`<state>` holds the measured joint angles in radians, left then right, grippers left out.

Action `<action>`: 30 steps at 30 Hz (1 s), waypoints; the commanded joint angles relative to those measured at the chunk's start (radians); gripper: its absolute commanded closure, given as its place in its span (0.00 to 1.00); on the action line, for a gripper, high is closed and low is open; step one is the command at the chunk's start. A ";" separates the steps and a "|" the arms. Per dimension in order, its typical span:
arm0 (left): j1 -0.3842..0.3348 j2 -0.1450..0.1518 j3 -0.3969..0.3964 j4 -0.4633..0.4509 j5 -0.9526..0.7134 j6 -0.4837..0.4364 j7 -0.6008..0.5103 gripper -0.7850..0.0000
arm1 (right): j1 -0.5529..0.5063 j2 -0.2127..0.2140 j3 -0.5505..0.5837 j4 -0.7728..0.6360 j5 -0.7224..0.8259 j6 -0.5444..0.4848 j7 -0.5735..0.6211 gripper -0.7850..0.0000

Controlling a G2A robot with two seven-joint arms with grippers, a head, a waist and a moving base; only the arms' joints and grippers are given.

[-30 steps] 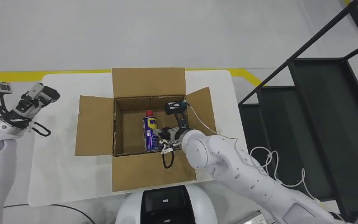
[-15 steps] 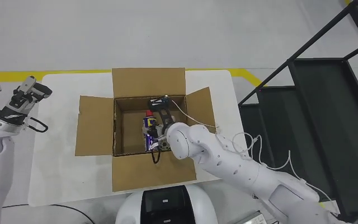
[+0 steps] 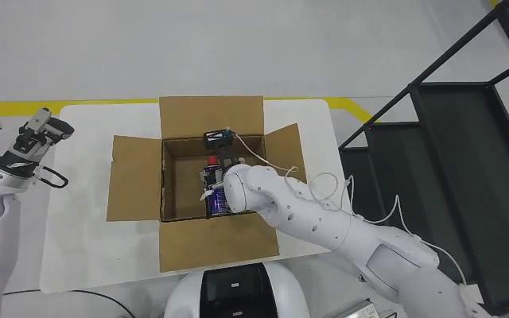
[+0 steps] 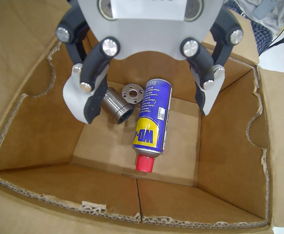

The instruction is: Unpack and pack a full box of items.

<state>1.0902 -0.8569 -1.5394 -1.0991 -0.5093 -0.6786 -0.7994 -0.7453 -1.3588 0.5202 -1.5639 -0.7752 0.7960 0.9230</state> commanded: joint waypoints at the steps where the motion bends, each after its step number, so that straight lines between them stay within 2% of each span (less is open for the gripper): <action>1: 0.000 0.000 0.000 0.000 0.000 0.000 0.000 0.00 | 0.000 0.000 0.000 0.000 0.000 0.000 0.000 0.00; 5: 0.000 0.000 0.000 0.000 0.000 0.000 0.000 0.00 | -0.023 -0.007 0.008 0.009 0.020 -0.035 -0.040 0.00; 8: 0.000 0.000 0.000 0.000 0.000 0.000 0.000 0.00 | -0.011 -0.027 -0.016 0.049 0.013 -0.032 -0.046 0.00; 21: 0.000 0.000 0.000 0.000 0.000 0.000 0.000 0.00 | 0.120 -0.186 -0.136 0.357 0.096 -0.022 -0.002 0.00; 25: 0.000 0.000 0.000 0.000 0.000 0.000 0.000 0.00 | 0.138 -0.228 -0.148 0.426 0.118 -0.028 -0.017 0.28; 27: 0.000 0.000 0.000 0.000 0.000 0.000 0.000 0.00 | 0.141 -0.243 -0.151 0.445 0.120 -0.022 -0.028 0.22; 29: 0.000 0.000 0.000 0.000 0.000 0.000 0.000 0.00 | 0.140 -0.255 -0.150 0.452 0.122 -0.016 -0.035 0.04; 30: 0.000 0.000 0.000 0.000 0.000 0.000 0.000 0.00 | 0.139 -0.258 -0.148 0.454 0.122 -0.015 -0.036 0.00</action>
<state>1.0902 -0.8569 -1.5394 -1.0991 -0.5093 -0.6786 -0.7994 -0.6053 -1.6137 0.3700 -1.1110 -0.6538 0.7796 0.8877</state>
